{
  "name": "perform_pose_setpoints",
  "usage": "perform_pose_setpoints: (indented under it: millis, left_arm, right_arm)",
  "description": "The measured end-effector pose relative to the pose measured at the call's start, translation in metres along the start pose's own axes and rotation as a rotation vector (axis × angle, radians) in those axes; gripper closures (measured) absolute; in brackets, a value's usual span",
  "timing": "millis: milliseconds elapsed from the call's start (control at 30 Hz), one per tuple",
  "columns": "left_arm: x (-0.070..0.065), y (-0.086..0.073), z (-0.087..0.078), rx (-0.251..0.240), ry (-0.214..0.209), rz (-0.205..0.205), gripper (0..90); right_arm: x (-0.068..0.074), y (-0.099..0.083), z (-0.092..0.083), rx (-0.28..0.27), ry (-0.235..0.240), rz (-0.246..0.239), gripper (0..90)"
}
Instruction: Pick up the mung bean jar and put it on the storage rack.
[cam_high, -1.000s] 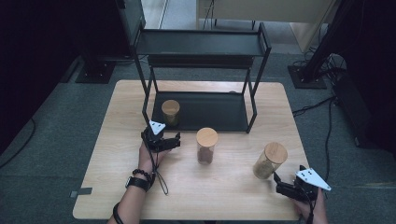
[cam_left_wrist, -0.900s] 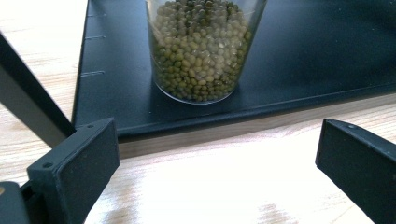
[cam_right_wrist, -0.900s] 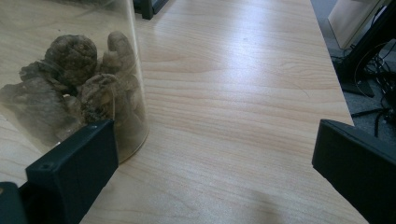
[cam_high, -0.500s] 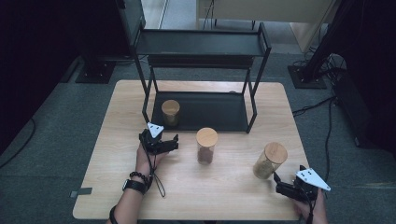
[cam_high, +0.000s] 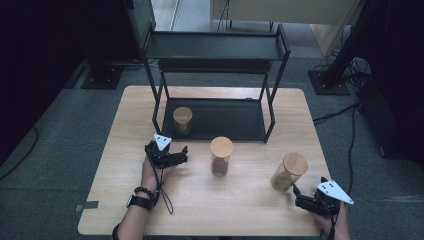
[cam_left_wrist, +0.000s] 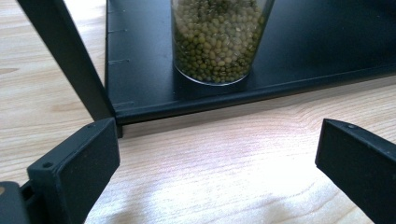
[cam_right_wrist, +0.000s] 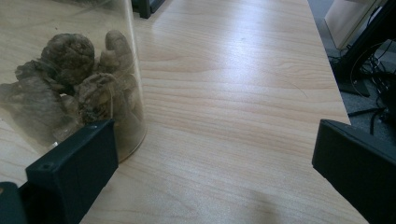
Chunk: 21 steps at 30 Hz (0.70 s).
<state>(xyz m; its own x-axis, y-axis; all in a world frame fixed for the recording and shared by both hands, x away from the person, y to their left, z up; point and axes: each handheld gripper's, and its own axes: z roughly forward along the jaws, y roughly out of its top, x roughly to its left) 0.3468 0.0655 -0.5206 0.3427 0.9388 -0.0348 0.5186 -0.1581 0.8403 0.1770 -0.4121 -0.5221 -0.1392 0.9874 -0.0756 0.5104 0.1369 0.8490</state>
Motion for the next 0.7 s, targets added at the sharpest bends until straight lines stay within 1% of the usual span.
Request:
perform_pose_setpoints:
  millis: [400, 567, 700]
  left_arm:
    - [0.009, -0.005, -0.009, 0.002, 0.011, 0.002, 0.1]
    - [0.013, -0.007, -0.012, -0.002, 0.014, -0.009, 0.1]
    - [0.015, -0.009, -0.015, -0.002, 0.017, -0.008, 0.1]
  right_arm:
    - [0.000, 0.000, 0.000, 0.002, -0.001, 0.000, 0.2]
    - [0.000, 0.000, 0.000, 0.002, -0.003, -0.002, 0.2]
    - [0.000, 0.000, 0.000, 0.003, -0.005, -0.002, 0.2]
